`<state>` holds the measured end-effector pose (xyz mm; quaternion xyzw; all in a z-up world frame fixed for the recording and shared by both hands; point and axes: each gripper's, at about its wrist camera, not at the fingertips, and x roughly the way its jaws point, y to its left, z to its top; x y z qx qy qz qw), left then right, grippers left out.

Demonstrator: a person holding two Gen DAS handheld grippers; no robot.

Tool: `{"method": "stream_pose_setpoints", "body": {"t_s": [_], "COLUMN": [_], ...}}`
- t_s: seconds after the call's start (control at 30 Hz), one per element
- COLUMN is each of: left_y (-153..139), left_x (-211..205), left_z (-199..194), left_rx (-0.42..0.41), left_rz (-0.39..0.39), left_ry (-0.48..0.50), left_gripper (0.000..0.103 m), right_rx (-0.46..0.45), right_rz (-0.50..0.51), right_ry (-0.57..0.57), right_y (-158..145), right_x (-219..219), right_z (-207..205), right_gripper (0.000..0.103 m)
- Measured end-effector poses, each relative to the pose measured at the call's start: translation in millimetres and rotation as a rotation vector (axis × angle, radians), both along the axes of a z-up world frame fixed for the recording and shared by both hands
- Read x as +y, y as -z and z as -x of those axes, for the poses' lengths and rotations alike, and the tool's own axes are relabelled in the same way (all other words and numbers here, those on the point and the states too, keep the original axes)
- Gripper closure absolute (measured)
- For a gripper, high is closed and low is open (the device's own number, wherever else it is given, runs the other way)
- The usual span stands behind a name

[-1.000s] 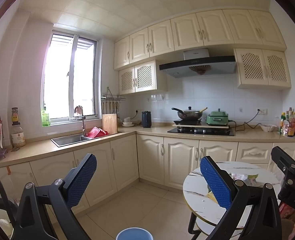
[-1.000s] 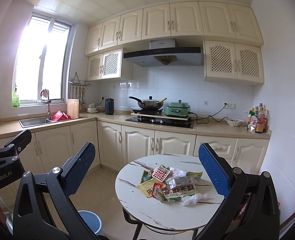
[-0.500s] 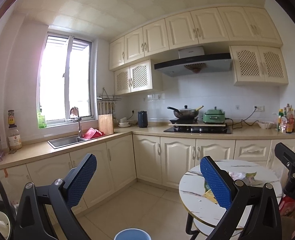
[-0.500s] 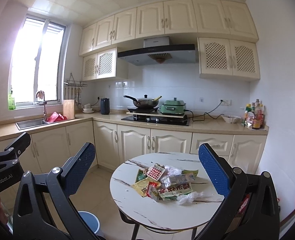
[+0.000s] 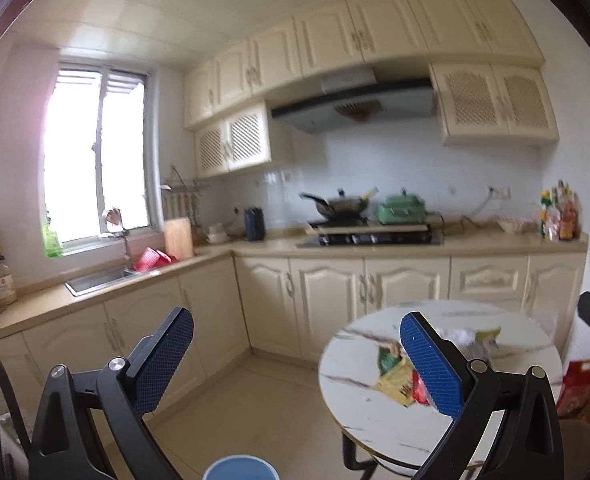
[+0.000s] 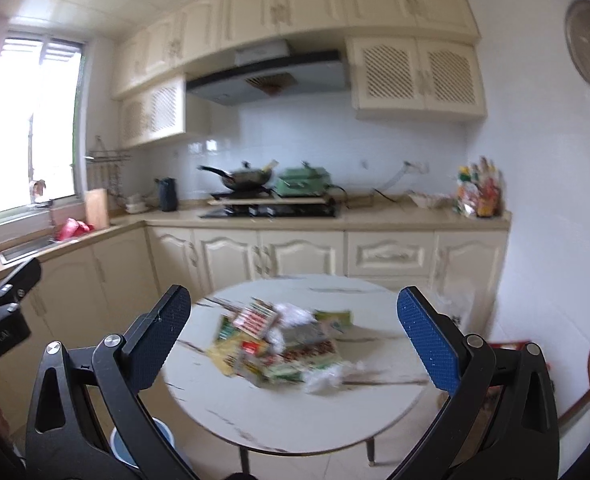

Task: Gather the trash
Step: 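Reach the right gripper to the clear plastic wrap and grasp it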

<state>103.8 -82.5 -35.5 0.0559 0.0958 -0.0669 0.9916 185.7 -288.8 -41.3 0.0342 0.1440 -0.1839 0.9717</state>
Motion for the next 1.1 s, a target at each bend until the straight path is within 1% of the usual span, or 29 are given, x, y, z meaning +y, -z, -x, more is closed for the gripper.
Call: {"method": "stream_pose_setpoints", "body": {"t_s": [0.07, 0.17, 0.2, 0.23, 0.33, 0.43, 0.53, 0.57, 0.67, 0.73, 0.77, 0.83, 0.93, 1.0, 1.03, 1.07, 1.1], "left_y": [7.9, 24.8, 24.1, 32.0, 46.0, 63.8, 80.5, 82.4, 93.1, 101.1, 104.4, 110.9, 112.2, 112.5, 111.1, 112.7, 114.9], "left_x": [-10.5, -28.0, -32.2, -40.8, -58.1, -81.9, -110.0, -116.8, -134.6, -148.3, -154.0, -162.7, -168.9, -177.2, -181.2, -183.7, -186.3], "left_z": [-24.1, -62.9, -71.7, -86.4, -112.4, -145.0, -172.2, -176.0, -210.0, -238.8, -253.2, -283.9, -319.1, -340.9, -355.9, -362.1, -370.6], "left_rx": [0.057, 0.15, 0.165, 0.192, 0.242, 0.31, 0.35, 0.362, 0.423, 0.476, 0.498, 0.533, 0.557, 0.552, 0.563, 0.567, 0.577], "left_rz": [-0.016, -0.014, -0.02, -0.036, -0.081, -0.129, -0.169, -0.175, -0.186, -0.191, -0.189, -0.184, -0.176, -0.175, -0.172, -0.165, -0.157], "left_ry": [0.033, 0.096, 0.098, 0.103, 0.119, 0.147, 0.156, 0.162, 0.193, 0.222, 0.237, 0.247, 0.25, 0.25, 0.262, 0.27, 0.28], "left_gripper": [0.001, 0.001, 0.001, 0.001, 0.001, 0.001, 0.001, 0.001, 0.001, 0.001, 0.002, 0.004, 0.02, 0.026, 0.034, 0.044, 0.048], "right_rx": [0.038, 0.105, 0.12, 0.141, 0.197, 0.249, 0.304, 0.32, 0.36, 0.397, 0.415, 0.445, 0.476, 0.488, 0.494, 0.497, 0.503], "right_rz": [-0.024, -0.078, -0.091, -0.104, -0.126, -0.148, -0.174, -0.182, -0.184, -0.185, -0.187, -0.191, -0.194, -0.196, -0.197, -0.197, -0.199], "right_ry": [0.037, 0.076, 0.083, 0.092, 0.091, 0.079, 0.062, 0.053, 0.029, 0.014, 0.012, 0.007, 0.004, -0.004, -0.003, -0.003, -0.006], "right_y": [15.0, 40.2, 47.7, 57.8, 83.9, 107.3, 132.2, 141.3, 158.5, 171.0, 175.9, 185.8, 195.9, 199.9, 201.1, 202.3, 203.7], "right_x": [-20.7, -52.7, -60.6, -69.7, -87.6, -98.8, -107.0, -108.6, -111.2, -114.4, -116.8, -121.0, -128.4, -132.2, -133.5, -134.1, -134.8], "right_z": [-5.5, -15.5, -17.9, -21.3, -32.3, -45.3, -61.5, -68.3, -80.0, -89.1, -93.7, -100.9, -110.9, -117.3, -121.2, -124.3, -129.5], "right_gripper": [0.0, 0.0, 0.0, 0.0, 0.0, 0.0, 0.0, 0.0, 0.0, 0.0, 0.0, 0.0, 0.0, 0.0, 0.0, 0.0, 0.0]}}
